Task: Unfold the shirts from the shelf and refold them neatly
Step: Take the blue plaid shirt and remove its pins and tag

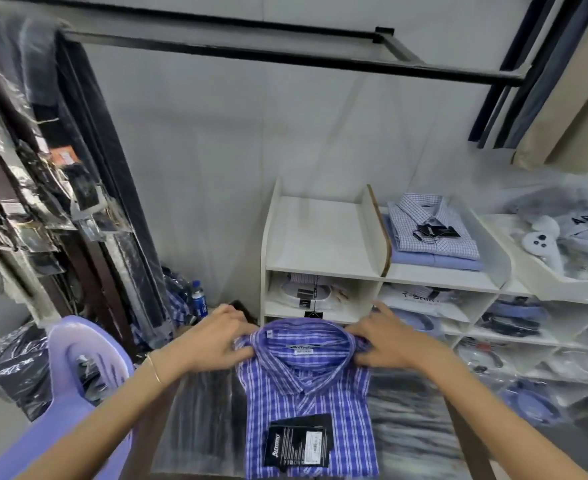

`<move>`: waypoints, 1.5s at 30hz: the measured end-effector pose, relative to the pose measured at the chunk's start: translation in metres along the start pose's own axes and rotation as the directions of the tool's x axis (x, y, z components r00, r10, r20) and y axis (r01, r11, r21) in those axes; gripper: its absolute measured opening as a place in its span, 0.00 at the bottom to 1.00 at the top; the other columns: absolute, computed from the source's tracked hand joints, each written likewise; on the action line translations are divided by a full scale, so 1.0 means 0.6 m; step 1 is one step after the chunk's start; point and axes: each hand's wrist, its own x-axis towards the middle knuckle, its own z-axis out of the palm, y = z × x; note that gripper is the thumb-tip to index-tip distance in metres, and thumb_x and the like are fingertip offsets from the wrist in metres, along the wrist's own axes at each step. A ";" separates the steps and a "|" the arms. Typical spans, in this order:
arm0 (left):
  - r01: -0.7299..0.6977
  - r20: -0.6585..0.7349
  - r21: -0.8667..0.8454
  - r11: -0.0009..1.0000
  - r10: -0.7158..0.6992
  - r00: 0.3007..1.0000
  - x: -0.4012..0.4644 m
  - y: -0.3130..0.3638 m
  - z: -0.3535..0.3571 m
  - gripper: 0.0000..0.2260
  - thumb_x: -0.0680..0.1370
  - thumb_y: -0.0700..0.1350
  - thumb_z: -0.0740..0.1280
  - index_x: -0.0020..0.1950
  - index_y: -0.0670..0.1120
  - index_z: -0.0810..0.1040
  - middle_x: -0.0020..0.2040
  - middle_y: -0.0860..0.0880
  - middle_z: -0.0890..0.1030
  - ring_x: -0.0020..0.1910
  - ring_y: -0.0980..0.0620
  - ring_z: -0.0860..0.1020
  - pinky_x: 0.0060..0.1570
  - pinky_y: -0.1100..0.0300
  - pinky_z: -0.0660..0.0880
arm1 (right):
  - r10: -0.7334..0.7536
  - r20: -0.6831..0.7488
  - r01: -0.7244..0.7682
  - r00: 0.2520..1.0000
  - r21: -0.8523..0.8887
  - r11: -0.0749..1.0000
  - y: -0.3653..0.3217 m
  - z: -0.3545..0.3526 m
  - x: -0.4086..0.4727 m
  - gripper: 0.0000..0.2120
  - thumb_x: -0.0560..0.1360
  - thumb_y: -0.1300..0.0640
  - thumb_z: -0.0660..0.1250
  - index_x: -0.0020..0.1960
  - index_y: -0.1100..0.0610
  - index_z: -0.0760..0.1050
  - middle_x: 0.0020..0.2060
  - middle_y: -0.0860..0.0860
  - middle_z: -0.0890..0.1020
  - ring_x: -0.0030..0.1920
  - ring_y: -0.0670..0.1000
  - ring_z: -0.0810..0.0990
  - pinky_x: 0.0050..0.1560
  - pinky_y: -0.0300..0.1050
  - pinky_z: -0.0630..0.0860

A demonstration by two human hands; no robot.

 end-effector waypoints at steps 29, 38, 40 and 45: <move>-0.306 -0.907 -0.344 0.888 -0.231 0.352 -0.093 0.075 -0.754 0.11 0.81 0.43 0.62 0.44 0.48 0.83 0.38 0.54 0.84 0.37 0.60 0.80 0.40 0.69 0.76 | 0.077 -0.945 0.780 0.318 0.307 0.545 -0.206 -0.678 -0.002 0.13 0.78 0.54 0.65 0.37 0.57 0.78 0.37 0.60 0.78 0.39 0.54 0.76 0.45 0.49 0.71; -0.612 -0.808 -0.587 0.531 -0.439 0.394 -0.046 0.126 -0.764 0.09 0.82 0.45 0.59 0.52 0.42 0.77 0.42 0.47 0.84 0.39 0.52 0.83 0.41 0.58 0.82 | 0.201 -0.878 0.834 0.435 0.477 0.278 -0.253 -0.694 -0.018 0.14 0.81 0.53 0.58 0.53 0.62 0.77 0.44 0.52 0.85 0.45 0.51 0.84 0.51 0.48 0.79; -0.626 -0.735 -0.666 0.406 -0.499 0.459 -0.033 0.123 -0.731 0.15 0.79 0.48 0.64 0.60 0.40 0.76 0.52 0.42 0.82 0.48 0.46 0.81 0.49 0.53 0.81 | 0.249 -0.861 0.843 0.443 0.495 0.210 -0.258 -0.666 -0.023 0.13 0.81 0.53 0.59 0.54 0.59 0.79 0.46 0.53 0.85 0.47 0.52 0.84 0.52 0.48 0.80; -0.550 -0.577 -0.777 0.306 -0.695 0.429 -0.018 0.125 -0.563 0.11 0.69 0.47 0.76 0.40 0.46 0.75 0.31 0.46 0.80 0.25 0.59 0.79 0.22 0.70 0.72 | 0.347 -0.771 0.781 0.534 0.607 0.147 -0.235 -0.514 -0.021 0.12 0.78 0.53 0.63 0.46 0.61 0.77 0.38 0.53 0.84 0.37 0.49 0.83 0.36 0.39 0.79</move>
